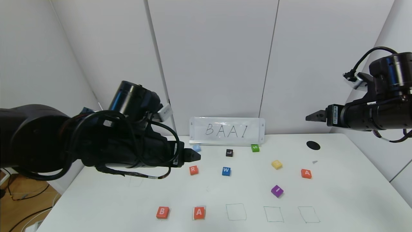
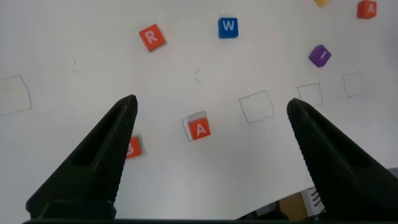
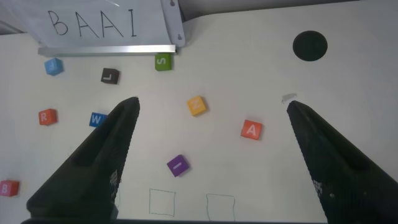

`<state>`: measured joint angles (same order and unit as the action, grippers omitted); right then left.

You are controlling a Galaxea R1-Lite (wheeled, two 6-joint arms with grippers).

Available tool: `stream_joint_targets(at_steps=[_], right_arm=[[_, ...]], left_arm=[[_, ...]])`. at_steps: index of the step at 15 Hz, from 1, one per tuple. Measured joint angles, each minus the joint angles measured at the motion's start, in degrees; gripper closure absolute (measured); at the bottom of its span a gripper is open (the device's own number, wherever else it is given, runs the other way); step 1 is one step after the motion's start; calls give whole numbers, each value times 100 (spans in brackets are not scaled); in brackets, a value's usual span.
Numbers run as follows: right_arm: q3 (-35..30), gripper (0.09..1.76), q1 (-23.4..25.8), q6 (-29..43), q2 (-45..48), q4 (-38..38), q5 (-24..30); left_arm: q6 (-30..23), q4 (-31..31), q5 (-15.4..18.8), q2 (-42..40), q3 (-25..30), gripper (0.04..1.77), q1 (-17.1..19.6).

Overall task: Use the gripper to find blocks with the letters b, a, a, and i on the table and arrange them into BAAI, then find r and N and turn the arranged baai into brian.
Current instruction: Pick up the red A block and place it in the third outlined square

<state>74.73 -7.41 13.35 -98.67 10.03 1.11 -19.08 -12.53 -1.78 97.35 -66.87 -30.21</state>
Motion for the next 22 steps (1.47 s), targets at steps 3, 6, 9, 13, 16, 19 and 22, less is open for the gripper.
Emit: stream_joint_targets(at_steps=[3,6,9,13,16,19,22], right_arm=[[-15,14,33,9,-4,0,1],[-83,14,44,44,0,6,-13],[-177,14,66,213,7,15,-278],[-500,14,108,277,-37,-10,-335],[-662,14,129,512,-188,-18,-343],[-701,14,205,572,-461,-18,-340],[-660,14,273,573,-852,-38,-332]], left_arm=[[305,16,741,-249,27,10,444],[578,16,1009,-494,33,10,824],[639,6,1062,-695,11,9,1007],[639,5,1056,-852,2,9,1051],[636,5,1058,-946,16,9,1048],[636,5,1062,-976,22,9,1051],[636,9,1064,-965,27,9,1051]])
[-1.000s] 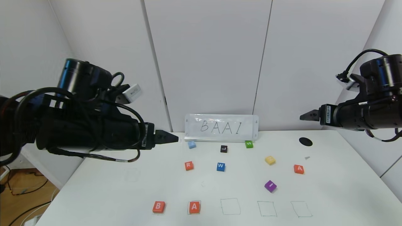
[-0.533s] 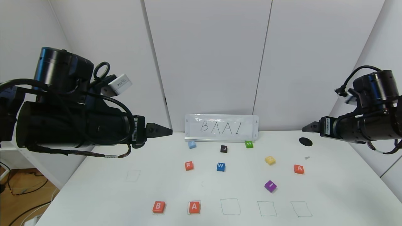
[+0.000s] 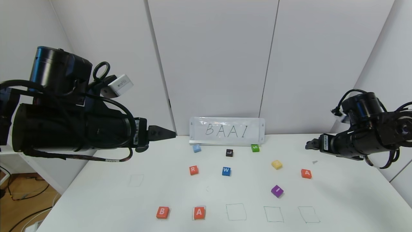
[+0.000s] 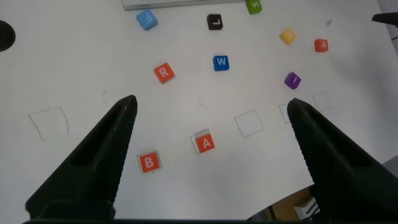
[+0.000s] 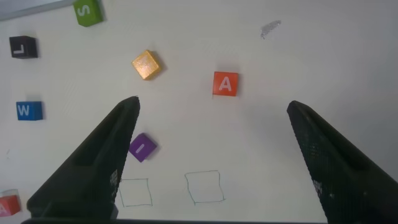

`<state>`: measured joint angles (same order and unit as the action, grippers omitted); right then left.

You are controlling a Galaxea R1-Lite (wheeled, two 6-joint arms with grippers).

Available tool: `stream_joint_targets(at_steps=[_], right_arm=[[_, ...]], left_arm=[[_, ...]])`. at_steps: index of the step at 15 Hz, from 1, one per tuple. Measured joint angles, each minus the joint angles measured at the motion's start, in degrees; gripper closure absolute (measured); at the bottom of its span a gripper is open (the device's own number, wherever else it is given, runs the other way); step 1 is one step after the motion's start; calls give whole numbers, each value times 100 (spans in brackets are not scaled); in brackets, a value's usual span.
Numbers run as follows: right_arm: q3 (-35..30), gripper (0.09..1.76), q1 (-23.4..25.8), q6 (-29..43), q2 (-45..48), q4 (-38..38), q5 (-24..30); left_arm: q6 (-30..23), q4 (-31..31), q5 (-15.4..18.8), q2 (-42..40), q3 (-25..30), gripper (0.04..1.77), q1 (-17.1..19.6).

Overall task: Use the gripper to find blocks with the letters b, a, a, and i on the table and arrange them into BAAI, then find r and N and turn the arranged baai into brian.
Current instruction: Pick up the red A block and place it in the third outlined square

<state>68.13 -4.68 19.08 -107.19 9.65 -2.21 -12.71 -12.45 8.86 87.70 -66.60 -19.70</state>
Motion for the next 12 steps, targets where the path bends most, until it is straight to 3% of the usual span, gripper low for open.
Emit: stream_joint_targets(at_steps=[12], right_arm=[[438,14,85,16,-1326,63,16]], left_arm=[[0,5,5,152,-11,9,2]])
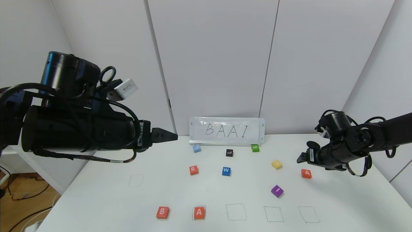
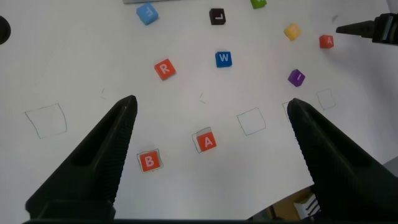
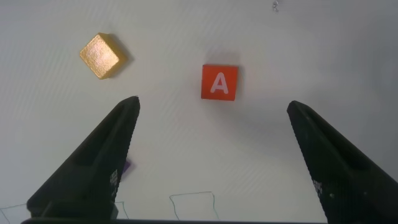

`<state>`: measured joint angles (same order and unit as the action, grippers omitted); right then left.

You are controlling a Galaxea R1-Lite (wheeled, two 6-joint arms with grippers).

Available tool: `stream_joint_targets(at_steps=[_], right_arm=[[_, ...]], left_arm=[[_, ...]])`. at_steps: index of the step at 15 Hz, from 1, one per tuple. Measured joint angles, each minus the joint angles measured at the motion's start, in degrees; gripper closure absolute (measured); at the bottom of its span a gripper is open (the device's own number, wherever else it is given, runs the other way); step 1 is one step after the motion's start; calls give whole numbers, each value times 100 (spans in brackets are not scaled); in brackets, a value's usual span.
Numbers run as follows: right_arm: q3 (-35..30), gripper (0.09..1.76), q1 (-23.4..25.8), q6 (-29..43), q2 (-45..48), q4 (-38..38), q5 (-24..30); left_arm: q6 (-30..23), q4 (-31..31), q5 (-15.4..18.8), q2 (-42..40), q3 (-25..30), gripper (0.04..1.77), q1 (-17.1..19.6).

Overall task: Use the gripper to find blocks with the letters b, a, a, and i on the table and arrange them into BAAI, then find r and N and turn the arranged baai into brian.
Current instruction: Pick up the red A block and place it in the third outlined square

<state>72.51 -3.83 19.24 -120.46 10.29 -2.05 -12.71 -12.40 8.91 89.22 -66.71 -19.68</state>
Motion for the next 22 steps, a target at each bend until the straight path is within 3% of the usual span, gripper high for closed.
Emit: stream_joint_targets(at_steps=[22], right_arm=[[411,14,140,-13,-975,84,-20]], left_arm=[[16,2,-21,217,-10,9,0]])
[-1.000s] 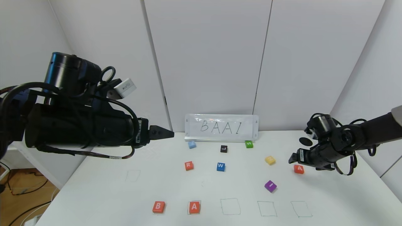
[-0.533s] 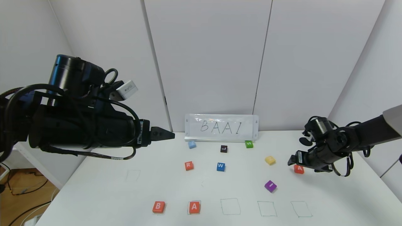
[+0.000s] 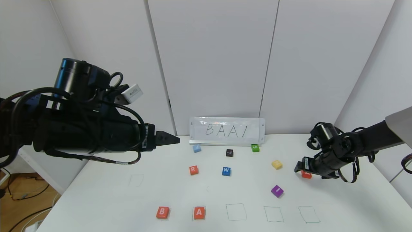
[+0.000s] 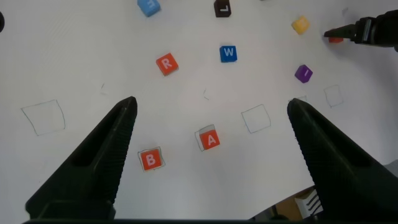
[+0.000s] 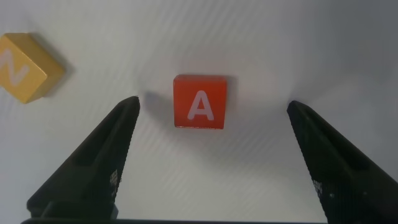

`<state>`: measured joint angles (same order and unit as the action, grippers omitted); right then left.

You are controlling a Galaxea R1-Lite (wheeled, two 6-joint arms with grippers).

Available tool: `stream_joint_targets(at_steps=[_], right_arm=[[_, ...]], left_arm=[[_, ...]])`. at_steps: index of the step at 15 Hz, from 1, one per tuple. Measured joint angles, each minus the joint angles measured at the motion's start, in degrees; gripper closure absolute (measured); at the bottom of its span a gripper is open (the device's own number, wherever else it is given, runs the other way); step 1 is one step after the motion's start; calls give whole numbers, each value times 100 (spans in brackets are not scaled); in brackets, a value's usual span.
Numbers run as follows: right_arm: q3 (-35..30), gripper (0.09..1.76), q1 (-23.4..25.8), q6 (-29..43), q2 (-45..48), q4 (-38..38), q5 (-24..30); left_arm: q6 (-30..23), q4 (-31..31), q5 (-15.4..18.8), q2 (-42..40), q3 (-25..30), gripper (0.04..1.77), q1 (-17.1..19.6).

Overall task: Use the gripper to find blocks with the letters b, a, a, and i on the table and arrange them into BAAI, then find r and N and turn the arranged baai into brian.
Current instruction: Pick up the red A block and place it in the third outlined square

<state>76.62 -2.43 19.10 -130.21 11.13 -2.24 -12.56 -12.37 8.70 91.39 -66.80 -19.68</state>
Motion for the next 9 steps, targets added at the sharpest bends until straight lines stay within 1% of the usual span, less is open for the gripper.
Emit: stream_joint_targets(at_steps=[7,9], right_arm=[[98,14,0,-9,-91,46,-13],[98,14,-11,-17,-107,39,-99]], left_arm=[[2,-2,-1,26,-12,9,30],[2,-2,-1,23,-12,9,33]])
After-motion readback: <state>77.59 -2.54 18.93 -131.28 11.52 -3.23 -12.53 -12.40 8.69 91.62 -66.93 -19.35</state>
